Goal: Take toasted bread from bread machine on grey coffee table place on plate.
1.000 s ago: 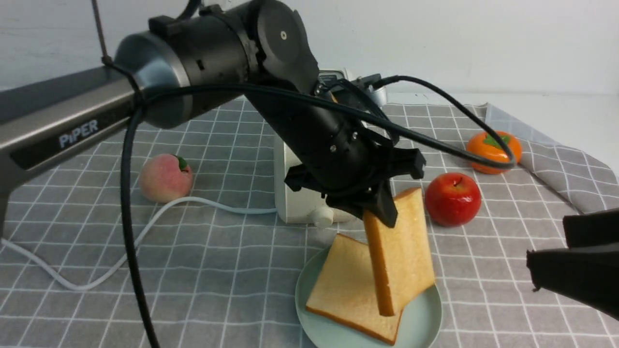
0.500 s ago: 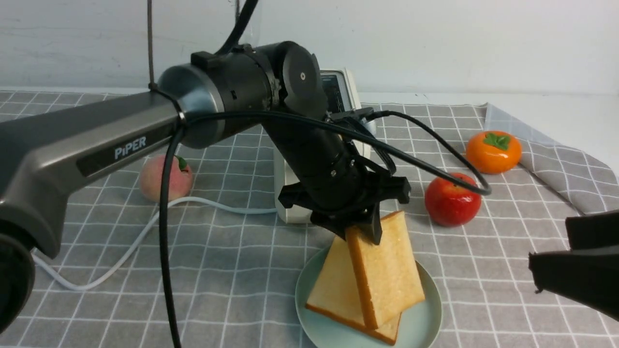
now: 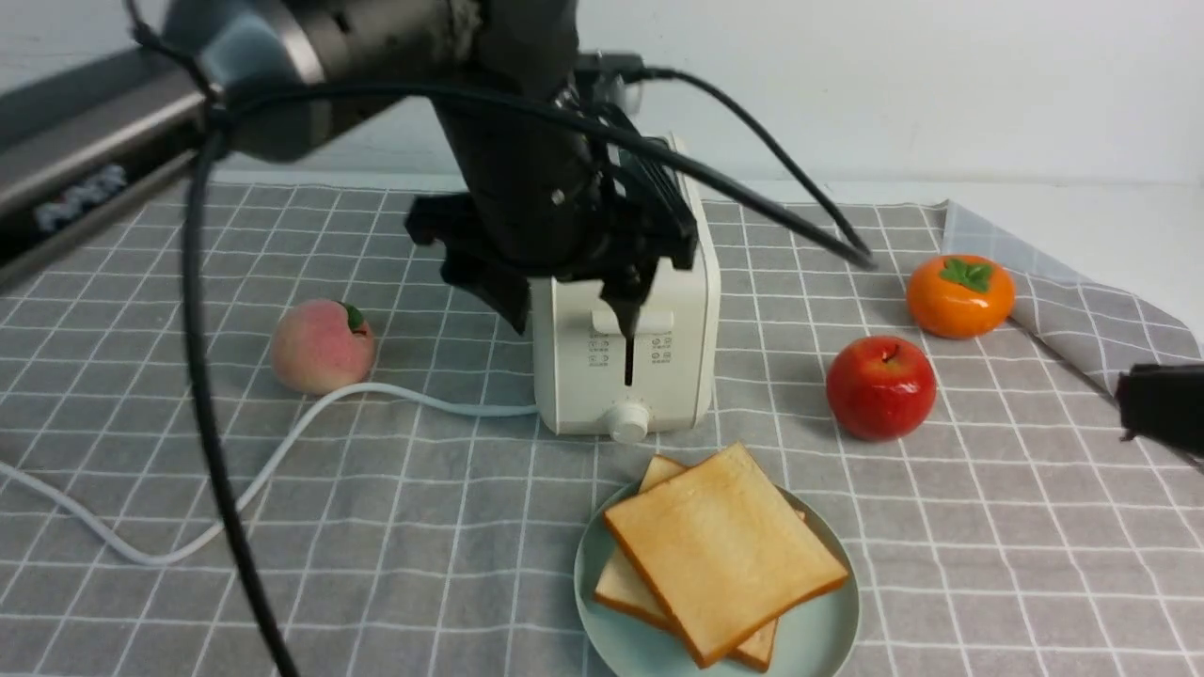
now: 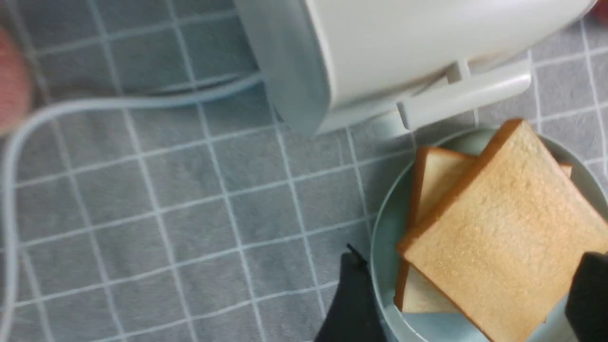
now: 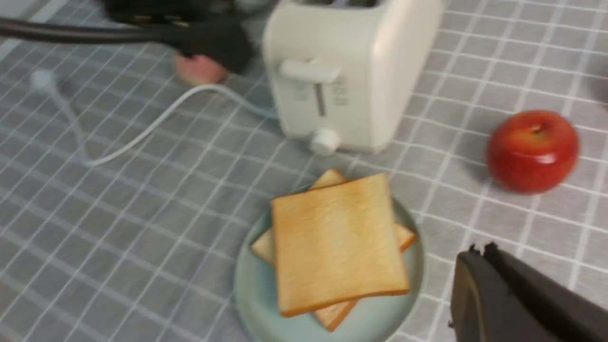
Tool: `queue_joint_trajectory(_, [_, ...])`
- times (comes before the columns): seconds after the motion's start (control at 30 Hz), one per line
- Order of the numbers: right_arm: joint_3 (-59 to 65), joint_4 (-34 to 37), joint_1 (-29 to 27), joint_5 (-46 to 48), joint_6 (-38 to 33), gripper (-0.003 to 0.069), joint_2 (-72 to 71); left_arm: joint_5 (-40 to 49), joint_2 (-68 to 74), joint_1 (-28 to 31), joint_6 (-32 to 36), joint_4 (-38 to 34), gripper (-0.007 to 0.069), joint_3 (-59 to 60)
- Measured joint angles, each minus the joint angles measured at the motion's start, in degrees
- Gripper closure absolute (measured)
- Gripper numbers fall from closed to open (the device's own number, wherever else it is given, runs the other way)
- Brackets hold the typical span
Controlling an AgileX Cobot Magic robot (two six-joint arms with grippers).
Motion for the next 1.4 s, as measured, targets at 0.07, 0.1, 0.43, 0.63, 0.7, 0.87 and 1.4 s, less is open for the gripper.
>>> queue_joint_trajectory(0.07, [0.0,-4.1,0.0,-1.1,3.4,0.0678,0.0,0.2,-2.0,0.0,-0.1,0.7,0.0146,0.0])
queue_joint_trajectory(0.1, [0.0,-10.7,0.0,-2.4,10.0,0.0678,0.0,0.6,-5.2,0.0,-0.1,1.3,0.0221,-0.1])
queue_joint_trajectory(0.43, [0.2,-35.3,0.0,1.0,25.0,0.0679,-0.3,0.9,-16.3,0.0,-0.1,2.4,0.0638,-0.2])
queue_joint_trajectory(0.63, [7.6,-33.3,0.0,-1.6,25.9,0.0679,-6.3,0.9,-23.3,0.0,-2.1,2.4,0.0638,6.0])
queue_joint_trajectory(0.7, [11.4,-31.8,0.0,-4.2,26.3,0.0679,-9.9,0.9,-26.1,0.0,-3.2,2.4,0.0638,9.3])
queue_joint_trajectory(0.87, [20.2,-29.1,0.0,-9.8,28.6,0.0679,-21.2,0.9,-33.5,0.0,-5.0,2.4,0.0638,19.5])
queue_joint_trajectory(1.4, [24.9,-29.3,0.0,-8.0,28.6,0.0678,-35.3,0.9,-61.4,0.0,-9.5,0.3,0.0638,46.5])
